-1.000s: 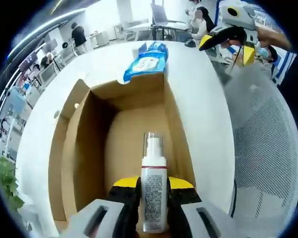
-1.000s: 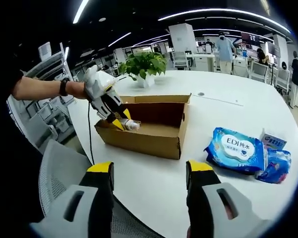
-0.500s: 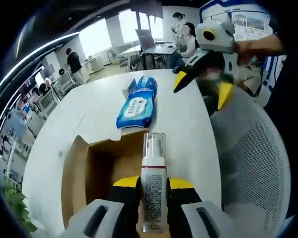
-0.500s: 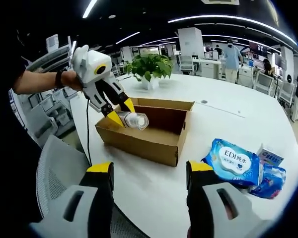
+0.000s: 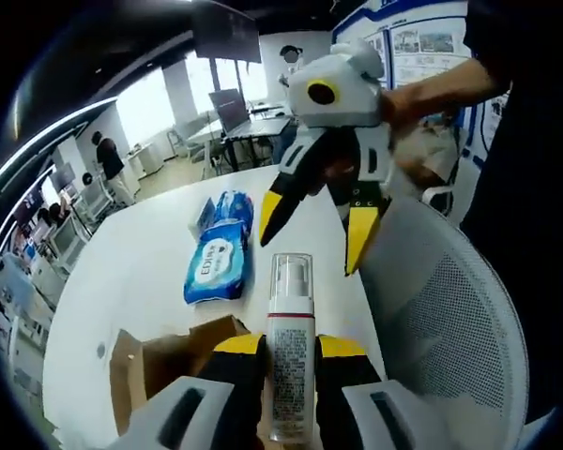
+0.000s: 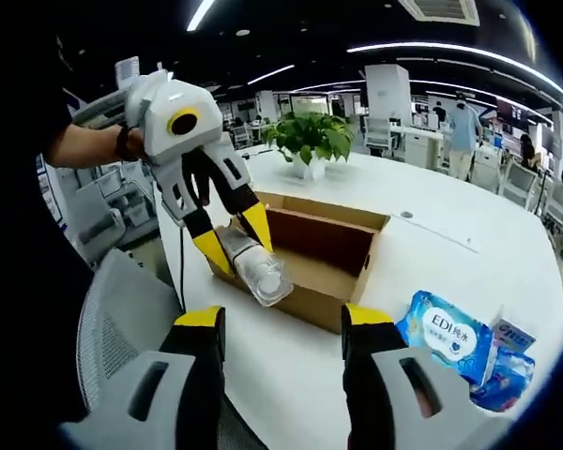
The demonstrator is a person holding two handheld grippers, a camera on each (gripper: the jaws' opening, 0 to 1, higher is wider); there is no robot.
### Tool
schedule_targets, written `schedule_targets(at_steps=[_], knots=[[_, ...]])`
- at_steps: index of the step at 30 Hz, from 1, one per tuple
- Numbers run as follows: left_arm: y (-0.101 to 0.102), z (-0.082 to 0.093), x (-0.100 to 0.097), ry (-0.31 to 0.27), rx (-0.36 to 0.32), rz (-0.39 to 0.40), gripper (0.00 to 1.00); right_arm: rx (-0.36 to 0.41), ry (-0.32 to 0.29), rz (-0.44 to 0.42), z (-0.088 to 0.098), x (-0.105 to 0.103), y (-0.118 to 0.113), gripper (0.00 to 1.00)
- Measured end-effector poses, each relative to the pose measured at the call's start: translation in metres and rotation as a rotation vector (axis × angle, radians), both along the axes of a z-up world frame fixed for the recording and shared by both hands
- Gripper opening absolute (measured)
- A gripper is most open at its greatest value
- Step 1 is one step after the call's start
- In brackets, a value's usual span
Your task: Operate the shoe box by opening the lid, removing the specified soft item, and placing it in the target area until the item is outside and the box remains undamaged.
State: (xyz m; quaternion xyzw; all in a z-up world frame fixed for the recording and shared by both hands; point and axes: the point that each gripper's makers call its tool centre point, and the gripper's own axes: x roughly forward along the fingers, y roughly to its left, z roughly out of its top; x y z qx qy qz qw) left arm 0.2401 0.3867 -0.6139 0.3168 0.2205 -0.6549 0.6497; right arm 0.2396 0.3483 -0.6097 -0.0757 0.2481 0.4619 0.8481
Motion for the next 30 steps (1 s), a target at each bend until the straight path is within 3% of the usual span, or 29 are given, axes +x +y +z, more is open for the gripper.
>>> schedule_targets(at_steps=[5,10,15,17,20,26,30], knots=[[-0.009,0.007,-0.006,-0.005,-0.023,-0.042,0.20,-0.090,-0.040,0.067,-0.004,-0.005,-0.002,0.41],[-0.015,0.014,-0.015,-0.013,-0.032,-0.082,0.20,-0.047,-0.079,0.109,0.011,-0.012,0.007,0.38],[-0.020,0.021,-0.022,-0.015,-0.045,-0.113,0.20,-0.057,-0.113,0.163,0.017,-0.017,0.010,0.28],[-0.021,0.024,-0.021,-0.015,-0.054,-0.116,0.20,-0.023,-0.114,0.175,0.023,-0.018,0.012,0.22],[-0.020,0.027,-0.020,-0.020,-0.058,-0.119,0.20,-0.023,-0.129,0.184,0.028,-0.021,0.014,0.20],[-0.017,0.023,-0.023,-0.044,-0.041,-0.138,0.20,-0.195,-0.288,0.287,0.040,-0.030,0.023,0.17],[-0.018,0.018,-0.023,-0.077,-0.016,-0.147,0.20,-0.263,-0.339,0.328,0.042,-0.031,0.028,0.17]])
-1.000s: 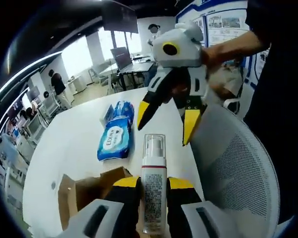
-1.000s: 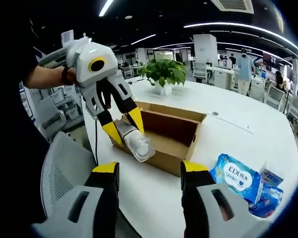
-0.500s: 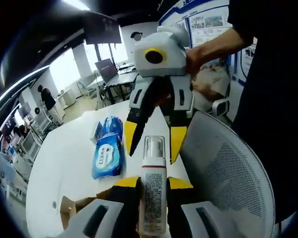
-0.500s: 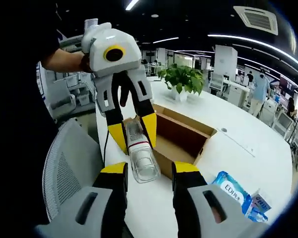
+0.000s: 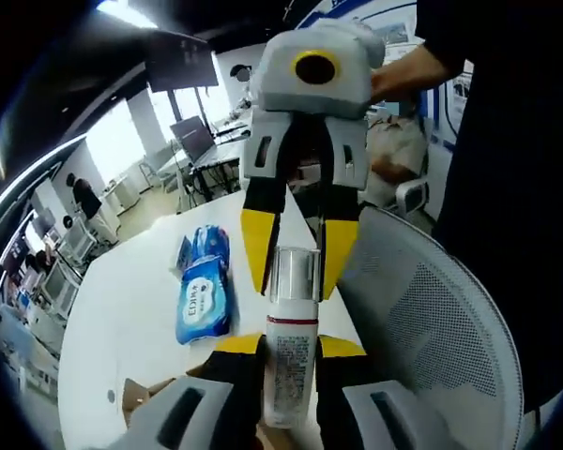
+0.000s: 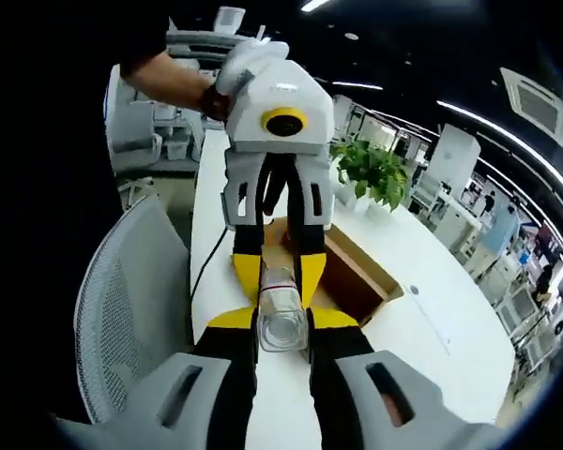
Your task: Operate the shoe box by opening the lid, removing the specified soft item, and placing it in the target area until the item is outside and the box remains undamaged.
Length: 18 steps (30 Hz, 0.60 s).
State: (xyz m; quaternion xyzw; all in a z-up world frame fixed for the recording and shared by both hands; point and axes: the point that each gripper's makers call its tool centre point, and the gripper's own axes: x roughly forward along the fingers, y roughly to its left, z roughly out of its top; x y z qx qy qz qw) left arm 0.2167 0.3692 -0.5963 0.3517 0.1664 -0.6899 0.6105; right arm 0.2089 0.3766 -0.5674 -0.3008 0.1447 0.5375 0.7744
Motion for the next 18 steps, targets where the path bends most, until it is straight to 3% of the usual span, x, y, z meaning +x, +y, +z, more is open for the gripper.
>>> schedule_targets(at_steps=[3,5,18], knots=[[0.001,-0.002,0.002,-0.025,0.011,-0.004,0.20,-0.025,-0.021,0.022,0.000,0.000,0.003,0.17],[0.001,-0.001,0.002,-0.082,0.023,-0.024,0.20,-0.034,-0.022,0.029,0.000,0.000,0.003,0.17],[-0.003,-0.001,0.000,-0.081,0.018,-0.050,0.19,-0.119,-0.074,0.083,-0.012,-0.003,0.003,0.19]])
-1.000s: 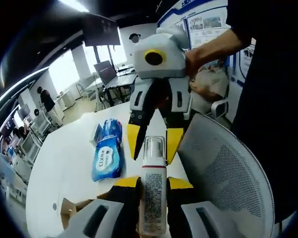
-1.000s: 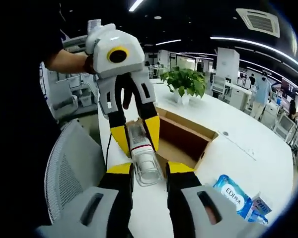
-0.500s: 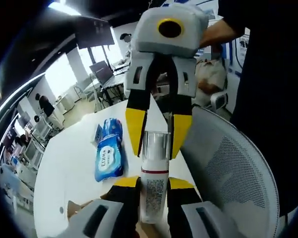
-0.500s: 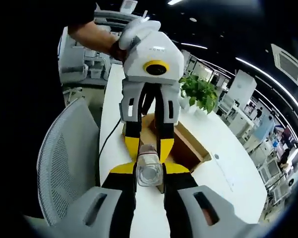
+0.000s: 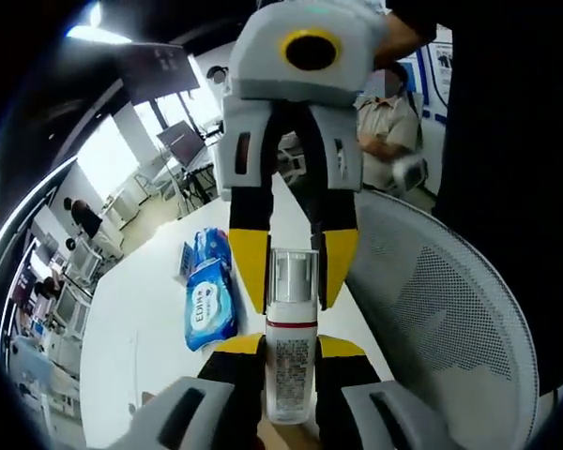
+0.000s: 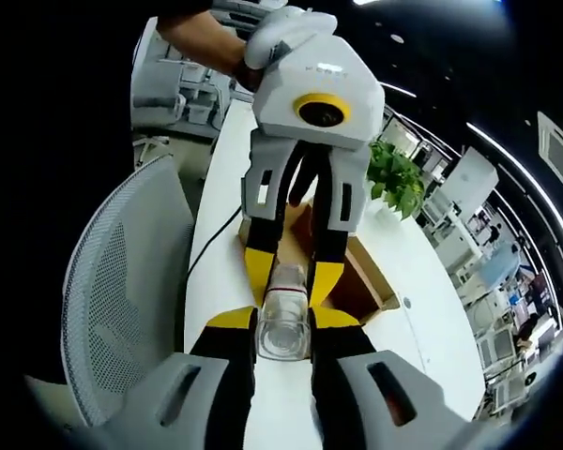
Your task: Operate the shoe box by opening the lid, removing the specified soft item, and placing it in the target area until the item is outside and the box remains undamaged.
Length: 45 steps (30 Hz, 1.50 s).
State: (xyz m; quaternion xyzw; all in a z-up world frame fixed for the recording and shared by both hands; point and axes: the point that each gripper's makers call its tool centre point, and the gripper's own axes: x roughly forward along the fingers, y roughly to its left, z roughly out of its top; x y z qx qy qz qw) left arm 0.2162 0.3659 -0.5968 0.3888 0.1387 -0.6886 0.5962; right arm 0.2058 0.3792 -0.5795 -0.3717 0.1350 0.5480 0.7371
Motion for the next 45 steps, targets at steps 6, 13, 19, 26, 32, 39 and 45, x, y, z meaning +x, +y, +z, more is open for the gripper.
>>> schedule_targets(at_steps=[6,13,19,26,32,39,45], knots=[[-0.002,-0.001,0.003,0.032,-0.028,0.041,0.21,-0.079,-0.056,0.006,-0.003,0.004,-0.003,0.18],[-0.002,-0.006,0.000,0.086,-0.056,0.086,0.22,-0.111,-0.069,0.020,-0.008,0.000,-0.003,0.18],[0.008,-0.014,0.001,0.085,-0.044,0.130,0.29,-0.137,-0.048,0.006,-0.018,-0.004,-0.013,0.18],[0.022,-0.017,0.008,0.127,-0.084,0.245,0.29,-0.163,-0.020,-0.012,-0.029,-0.007,-0.026,0.18],[0.034,-0.018,0.011,0.173,-0.119,0.337,0.28,-0.160,0.047,-0.042,-0.040,-0.006,-0.036,0.18],[0.046,-0.019,0.012,0.250,-0.188,0.462,0.28,-0.151,0.113,-0.093,-0.045,0.005,-0.053,0.18],[0.053,-0.029,0.001,0.283,-0.197,0.513,0.28,-0.141,0.167,-0.132,-0.041,0.029,-0.073,0.18]])
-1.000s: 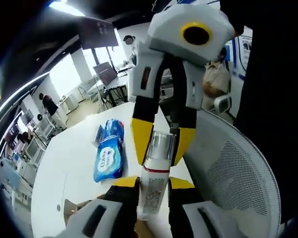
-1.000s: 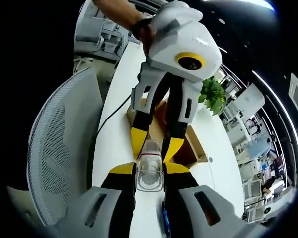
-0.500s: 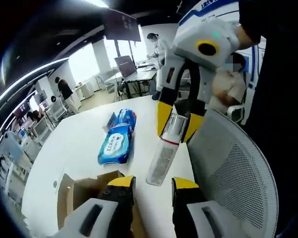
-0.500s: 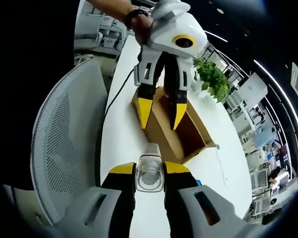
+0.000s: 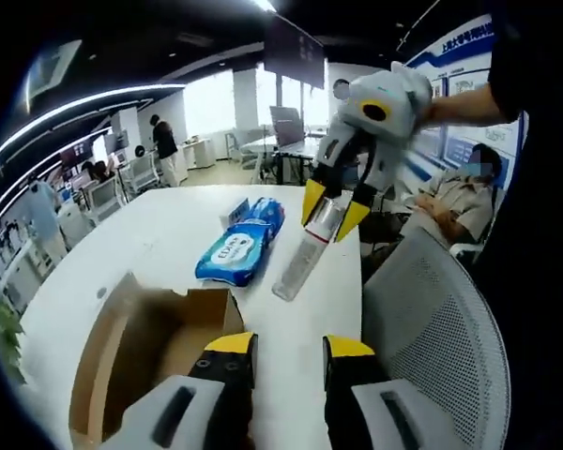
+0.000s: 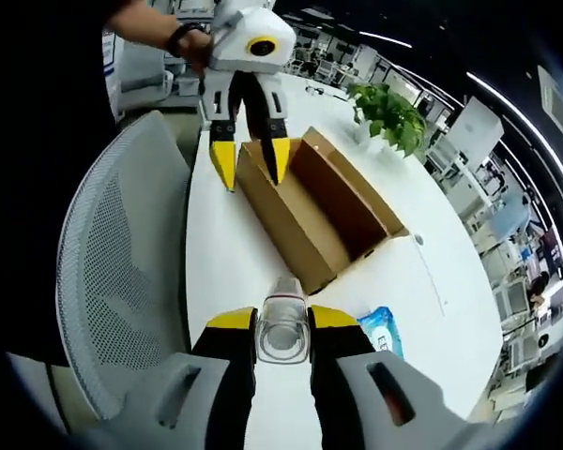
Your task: Operate the shoe box by opening the lid, removing the specified soft item, and placing it in the target area until the item is outside and the box remains undamaged.
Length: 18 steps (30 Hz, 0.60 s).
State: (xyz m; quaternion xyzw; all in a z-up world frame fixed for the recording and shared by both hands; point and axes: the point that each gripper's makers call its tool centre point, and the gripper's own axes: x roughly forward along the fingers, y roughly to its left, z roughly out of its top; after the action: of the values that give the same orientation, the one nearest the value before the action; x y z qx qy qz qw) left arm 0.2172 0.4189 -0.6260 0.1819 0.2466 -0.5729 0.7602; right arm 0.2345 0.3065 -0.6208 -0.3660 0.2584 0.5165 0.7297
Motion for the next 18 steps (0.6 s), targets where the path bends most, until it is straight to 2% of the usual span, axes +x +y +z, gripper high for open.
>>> schedule_targets(at_steps=[4,11,18], knots=[[0.005,-0.008,-0.003,0.036,-0.029,0.055,0.29,-0.001,0.014,-0.018,0.004,0.018,-0.014,0.18],[0.017,-0.022,-0.012,0.092,-0.058,0.149,0.29,-0.045,0.023,-0.027,0.013,0.060,-0.042,0.18],[0.027,-0.029,-0.014,0.115,-0.073,0.228,0.30,-0.099,0.031,-0.012,0.016,0.097,-0.063,0.18]])
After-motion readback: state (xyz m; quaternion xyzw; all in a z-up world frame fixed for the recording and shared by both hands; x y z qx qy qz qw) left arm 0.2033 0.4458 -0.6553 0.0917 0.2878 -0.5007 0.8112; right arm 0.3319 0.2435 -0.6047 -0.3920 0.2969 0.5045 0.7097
